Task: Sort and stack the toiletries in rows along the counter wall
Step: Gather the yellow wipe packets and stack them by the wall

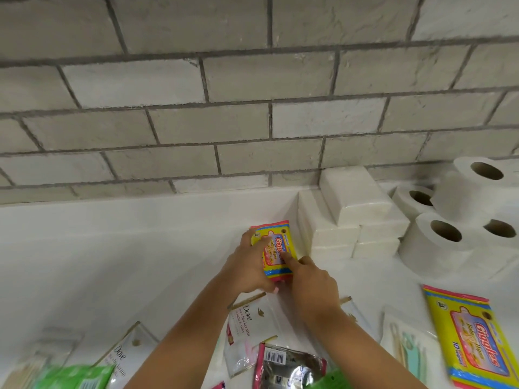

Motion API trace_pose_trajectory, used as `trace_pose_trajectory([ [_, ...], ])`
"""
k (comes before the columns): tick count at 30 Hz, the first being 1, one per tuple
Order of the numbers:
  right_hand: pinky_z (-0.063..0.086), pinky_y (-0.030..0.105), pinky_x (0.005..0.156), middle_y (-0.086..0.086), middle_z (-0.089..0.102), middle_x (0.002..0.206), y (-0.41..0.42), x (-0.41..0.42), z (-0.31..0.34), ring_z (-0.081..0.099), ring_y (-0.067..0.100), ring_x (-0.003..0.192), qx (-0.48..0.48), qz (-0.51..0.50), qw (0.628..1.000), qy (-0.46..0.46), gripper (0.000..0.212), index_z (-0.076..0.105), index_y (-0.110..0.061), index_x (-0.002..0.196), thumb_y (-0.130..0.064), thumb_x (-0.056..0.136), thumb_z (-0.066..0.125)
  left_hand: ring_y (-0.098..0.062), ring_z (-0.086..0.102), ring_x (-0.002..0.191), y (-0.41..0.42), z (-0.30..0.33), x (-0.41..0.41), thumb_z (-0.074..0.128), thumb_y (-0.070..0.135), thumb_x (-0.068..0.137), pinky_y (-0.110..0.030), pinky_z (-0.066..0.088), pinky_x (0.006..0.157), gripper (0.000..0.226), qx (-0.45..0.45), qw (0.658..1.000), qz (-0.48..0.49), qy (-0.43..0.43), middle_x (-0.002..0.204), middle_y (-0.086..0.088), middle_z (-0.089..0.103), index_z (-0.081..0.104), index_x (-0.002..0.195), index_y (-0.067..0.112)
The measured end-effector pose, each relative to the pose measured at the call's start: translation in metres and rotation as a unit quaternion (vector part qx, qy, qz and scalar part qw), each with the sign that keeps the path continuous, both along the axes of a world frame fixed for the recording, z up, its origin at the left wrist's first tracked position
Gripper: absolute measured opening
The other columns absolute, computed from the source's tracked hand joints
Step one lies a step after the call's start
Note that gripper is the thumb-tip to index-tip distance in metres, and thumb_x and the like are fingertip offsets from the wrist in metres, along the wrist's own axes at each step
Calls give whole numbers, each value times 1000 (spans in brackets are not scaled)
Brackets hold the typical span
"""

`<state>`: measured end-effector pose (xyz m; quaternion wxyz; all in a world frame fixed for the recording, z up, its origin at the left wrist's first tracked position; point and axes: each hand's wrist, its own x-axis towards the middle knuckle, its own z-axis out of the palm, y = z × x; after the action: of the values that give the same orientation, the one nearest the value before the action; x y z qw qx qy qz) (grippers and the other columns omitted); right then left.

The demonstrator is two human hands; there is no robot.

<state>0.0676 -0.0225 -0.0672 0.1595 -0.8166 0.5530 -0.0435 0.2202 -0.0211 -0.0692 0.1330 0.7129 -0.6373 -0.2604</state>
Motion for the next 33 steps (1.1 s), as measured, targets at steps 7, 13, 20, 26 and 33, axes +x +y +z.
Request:
trace_pose_trajectory([
  [7,38,31,71,5,39,125,-2,7,-3,58,30,100,8,-3,1000,5,61,12,-30,150,-42,95,38,-31,22,139,-11,5,-4,75,45,67,-48,27,110,105,41,990,-7,-133,158,4,2,10,149,34],
  [13,38,31,71,6,39,128,2,9,-5,58,28,99,8,-15,1000,2,61,8,-27,150,-38,97,36,-34,24,137,-15,8,-7,71,47,70,-49,28,108,103,55,983,-26,-172,159,4,0,9,150,31],
  [20,36,31,67,4,35,130,7,8,-3,59,28,94,-10,-28,1000,0,59,14,-25,149,-37,96,36,-35,28,134,-18,5,-12,70,49,69,-46,32,106,103,47,984,-11,-172,158,3,3,9,150,29],
  [26,42,32,74,4,21,148,7,4,-3,60,30,98,-2,-24,1000,7,57,14,-26,150,-36,98,33,-33,26,135,-19,6,-13,71,51,69,-46,33,106,106,48,986,-4,-162,159,4,3,7,150,30],
  [33,44,31,76,-1,14,156,13,-1,4,61,30,100,-17,-4,1000,-1,54,19,-29,148,-38,97,34,-28,39,131,-12,10,-9,79,52,59,-45,41,104,118,19,992,2,-121,159,4,5,9,150,27],
])
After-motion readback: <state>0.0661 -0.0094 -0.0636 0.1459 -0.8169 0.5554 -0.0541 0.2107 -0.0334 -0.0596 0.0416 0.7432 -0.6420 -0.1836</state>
